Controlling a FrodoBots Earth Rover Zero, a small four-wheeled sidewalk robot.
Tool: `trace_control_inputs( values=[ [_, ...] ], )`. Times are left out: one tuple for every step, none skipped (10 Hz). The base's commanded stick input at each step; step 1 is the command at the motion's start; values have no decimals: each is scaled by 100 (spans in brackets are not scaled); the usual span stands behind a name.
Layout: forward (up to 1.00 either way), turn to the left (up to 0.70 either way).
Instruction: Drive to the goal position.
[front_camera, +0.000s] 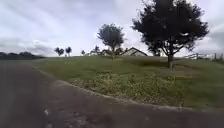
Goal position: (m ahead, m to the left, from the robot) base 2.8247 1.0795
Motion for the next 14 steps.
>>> trace_control_inputs(
  values=[
    [7,1],
    [-2,-7],
    [-7,-11],
    [-53,-28],
    [-70,-34],
    [-70,-34],
    [-70,-34],
    [-70,-34],
    [-70,-34],
    [-70,-34],
    [-70,-34],
    [-70,-34],
    [-70,-34],
    [-70,-34]
  ],
)
